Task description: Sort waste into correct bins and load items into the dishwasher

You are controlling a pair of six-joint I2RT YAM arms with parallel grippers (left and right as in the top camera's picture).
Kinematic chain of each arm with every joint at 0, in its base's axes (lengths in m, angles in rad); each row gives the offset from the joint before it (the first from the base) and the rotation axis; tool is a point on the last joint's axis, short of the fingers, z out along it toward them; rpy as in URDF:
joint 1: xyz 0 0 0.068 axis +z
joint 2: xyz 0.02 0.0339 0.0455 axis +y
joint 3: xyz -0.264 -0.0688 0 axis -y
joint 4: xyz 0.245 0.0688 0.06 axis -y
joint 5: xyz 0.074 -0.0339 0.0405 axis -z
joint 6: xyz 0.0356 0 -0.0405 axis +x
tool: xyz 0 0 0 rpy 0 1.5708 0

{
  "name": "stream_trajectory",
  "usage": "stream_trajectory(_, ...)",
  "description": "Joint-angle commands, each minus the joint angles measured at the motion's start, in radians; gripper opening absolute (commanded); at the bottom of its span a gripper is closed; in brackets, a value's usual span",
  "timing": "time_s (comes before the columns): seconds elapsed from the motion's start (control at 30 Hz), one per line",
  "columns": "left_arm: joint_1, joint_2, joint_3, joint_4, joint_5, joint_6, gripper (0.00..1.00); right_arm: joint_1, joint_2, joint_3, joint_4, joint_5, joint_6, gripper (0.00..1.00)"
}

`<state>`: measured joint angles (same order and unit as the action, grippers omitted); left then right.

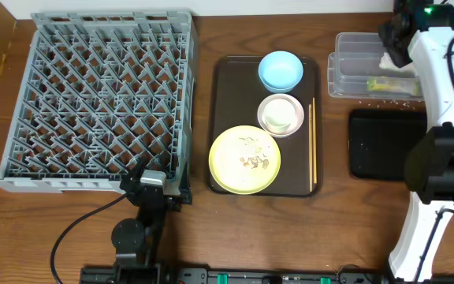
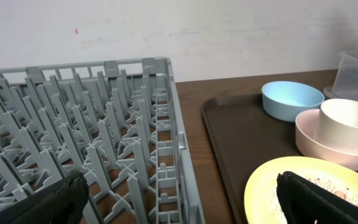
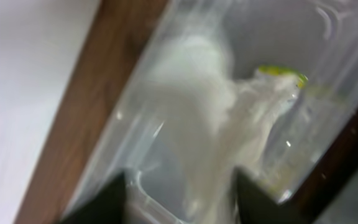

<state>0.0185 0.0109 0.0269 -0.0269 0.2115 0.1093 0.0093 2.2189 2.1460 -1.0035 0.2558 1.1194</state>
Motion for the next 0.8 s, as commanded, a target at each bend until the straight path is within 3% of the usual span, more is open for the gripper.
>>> stream_trajectory(0.0,-0.003,-0.007,-0.022,-0.025,0.024,0.010,0.98,0.000,0.003,-0.001,0.034,-0.041,-0.150,0.85)
stream_trajectory(0.07,-0.003,-0.007,-0.022,-0.025,0.024,0.010,0.98,0.003,0.003,-0.001,0.037,-0.101,-0.253,0.93)
stream_trajectory(0.2,-0.003,-0.007,-0.022,-0.025,0.024,0.010,0.98,0.012,0.003,-0.001,0.053,-0.384,-0.566,0.94)
stream_trajectory(0.33,-0.003,-0.007,-0.022,-0.025,0.024,0.010,0.98,0.035,0.003,-0.001,0.124,-0.918,-0.952,0.95)
stream_trajectory(0.43,-0.003,-0.007,-0.022,-0.025,0.024,0.010,0.98,0.065,-0.004,0.000,0.156,-1.194,-1.057,0.98)
stream_trajectory(0.63,-0.003,-0.007,-0.022,-0.025,0.024,0.010,0.98,0.160,-0.009,0.000,0.055,-1.190,-1.116,0.98)
stream_trajectory(0.77,-0.003,-0.007,-0.022,-0.025,0.024,0.010,0.98,0.288,-0.017,0.000,-0.075,-0.780,-1.072,0.93)
